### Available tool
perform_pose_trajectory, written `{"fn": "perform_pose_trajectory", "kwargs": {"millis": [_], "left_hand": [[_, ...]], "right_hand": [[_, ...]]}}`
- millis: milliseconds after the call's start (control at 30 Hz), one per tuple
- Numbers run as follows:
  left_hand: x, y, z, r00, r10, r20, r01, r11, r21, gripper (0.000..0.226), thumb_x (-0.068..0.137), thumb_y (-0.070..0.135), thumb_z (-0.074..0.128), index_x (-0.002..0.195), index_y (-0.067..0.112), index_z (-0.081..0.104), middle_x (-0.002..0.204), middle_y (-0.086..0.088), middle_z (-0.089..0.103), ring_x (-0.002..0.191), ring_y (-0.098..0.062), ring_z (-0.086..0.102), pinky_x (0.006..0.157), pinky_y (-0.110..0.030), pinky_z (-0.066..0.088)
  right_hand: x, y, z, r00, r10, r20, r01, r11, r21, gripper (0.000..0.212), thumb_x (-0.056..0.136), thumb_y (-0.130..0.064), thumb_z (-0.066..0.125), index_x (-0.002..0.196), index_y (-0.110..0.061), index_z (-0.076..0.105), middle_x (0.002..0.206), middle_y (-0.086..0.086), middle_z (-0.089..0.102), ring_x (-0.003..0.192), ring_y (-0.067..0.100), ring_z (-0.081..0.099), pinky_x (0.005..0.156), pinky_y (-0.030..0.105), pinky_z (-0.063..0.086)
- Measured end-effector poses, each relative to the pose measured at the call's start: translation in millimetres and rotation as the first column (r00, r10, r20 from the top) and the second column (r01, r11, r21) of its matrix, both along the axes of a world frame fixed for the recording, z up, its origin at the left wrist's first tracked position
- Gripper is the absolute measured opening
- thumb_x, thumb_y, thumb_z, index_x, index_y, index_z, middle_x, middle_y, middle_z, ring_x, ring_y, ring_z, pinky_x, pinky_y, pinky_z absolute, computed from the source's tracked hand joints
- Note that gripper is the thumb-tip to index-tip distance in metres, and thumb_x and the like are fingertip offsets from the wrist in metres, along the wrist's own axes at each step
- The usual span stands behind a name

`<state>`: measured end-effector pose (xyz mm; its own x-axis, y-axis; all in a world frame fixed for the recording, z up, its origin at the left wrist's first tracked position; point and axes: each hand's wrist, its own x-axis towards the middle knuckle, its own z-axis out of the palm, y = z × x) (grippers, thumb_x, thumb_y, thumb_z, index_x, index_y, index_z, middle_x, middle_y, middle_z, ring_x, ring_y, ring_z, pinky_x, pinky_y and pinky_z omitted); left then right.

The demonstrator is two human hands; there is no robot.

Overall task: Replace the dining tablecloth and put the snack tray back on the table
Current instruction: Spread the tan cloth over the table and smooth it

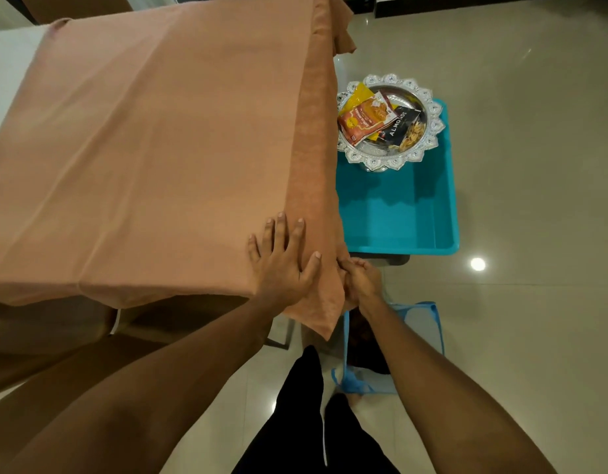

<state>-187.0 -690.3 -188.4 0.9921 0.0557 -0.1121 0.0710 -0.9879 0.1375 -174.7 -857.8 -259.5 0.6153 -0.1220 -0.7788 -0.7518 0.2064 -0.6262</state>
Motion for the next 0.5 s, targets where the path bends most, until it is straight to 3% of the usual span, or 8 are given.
{"fn": "perform_pose_trajectory", "kwargs": {"millis": [67, 167, 267, 333, 400, 500], "left_hand": [[1.1, 0.3, 1.6, 1.0, 0.001, -0.014, -0.001, 1.0, 0.011, 0.073, 0.095, 0.065, 0.031, 0.158, 0.035, 0.01, 0.167, -0.002, 0.004, 0.153, -0.026, 0.002, 0.119, -0.058, 0.004], [0.2, -1.4, 6.4, 1.0, 0.009, -0.024, -0.009, 1.0, -0.002, 0.071, 0.095, 0.064, 0.03, 0.158, 0.035, 0.012, 0.167, -0.002, 0.005, 0.153, -0.026, 0.002, 0.119, -0.058, 0.002], [2.5, -1.6, 12.6, 0.997, 0.014, -0.074, -0.021, 0.996, -0.084, 0.07, 0.096, 0.065, 0.028, 0.157, 0.037, 0.013, 0.167, -0.001, 0.003, 0.153, -0.025, -0.001, 0.119, -0.058, -0.002], [7.7, -1.6, 17.0, 0.99, 0.036, -0.137, -0.056, 0.988, -0.146, 0.07, 0.095, 0.068, 0.029, 0.156, 0.038, 0.015, 0.167, 0.001, 0.002, 0.153, -0.023, -0.003, 0.119, -0.059, -0.004], [15.5, -3.4, 22.9, 0.978, 0.079, -0.193, -0.121, 0.969, -0.217, 0.071, 0.092, 0.073, 0.025, 0.154, 0.04, 0.019, 0.166, 0.004, 0.004, 0.153, -0.021, -0.003, 0.118, -0.059, -0.006], [31.3, -3.2, 36.7, 0.949, 0.133, -0.287, -0.227, 0.918, -0.326, 0.079, 0.082, 0.08, 0.014, 0.148, 0.041, 0.032, 0.165, 0.008, 0.011, 0.152, -0.022, 0.005, 0.117, -0.063, -0.003]], "right_hand": [[4.5, -10.1, 8.3, 0.997, 0.062, 0.037, -0.06, 0.997, -0.052, 0.02, 0.082, -0.018, 0.081, 0.096, -0.009, 0.071, 0.093, 0.004, 0.074, 0.088, 0.023, 0.068, 0.083, 0.035, 0.056], [14.7, -24.9, 29.5, 0.957, 0.248, 0.152, -0.216, 0.955, -0.202, 0.013, 0.081, -0.013, 0.079, 0.074, -0.011, 0.068, 0.071, -0.001, 0.068, 0.066, 0.015, 0.062, 0.059, 0.024, 0.05], [22.3, -29.1, 58.9, 0.857, 0.427, 0.289, -0.332, 0.886, -0.324, 0.014, 0.085, -0.017, 0.075, 0.095, -0.007, 0.073, 0.092, 0.006, 0.074, 0.083, 0.02, 0.069, 0.075, 0.033, 0.055], [21.7, -27.4, 77.1, 0.802, 0.481, 0.353, -0.352, 0.859, -0.371, 0.019, 0.088, -0.021, 0.072, 0.106, -0.014, 0.071, 0.102, 0.005, 0.074, 0.096, 0.023, 0.07, 0.086, 0.038, 0.056], [19.5, -24.4, 90.5, 0.741, 0.556, 0.375, -0.368, 0.805, -0.466, 0.017, 0.09, -0.027, 0.068, 0.105, -0.02, 0.069, 0.101, 0.001, 0.073, 0.095, 0.021, 0.068, 0.085, 0.038, 0.054], [18.0, -16.6, 104.4, 0.615, 0.709, 0.345, -0.371, 0.646, -0.667, 0.009, 0.093, -0.032, 0.058, 0.095, -0.023, 0.061, 0.09, 0.0, 0.069, 0.084, 0.022, 0.062, 0.075, 0.036, 0.048]]}}
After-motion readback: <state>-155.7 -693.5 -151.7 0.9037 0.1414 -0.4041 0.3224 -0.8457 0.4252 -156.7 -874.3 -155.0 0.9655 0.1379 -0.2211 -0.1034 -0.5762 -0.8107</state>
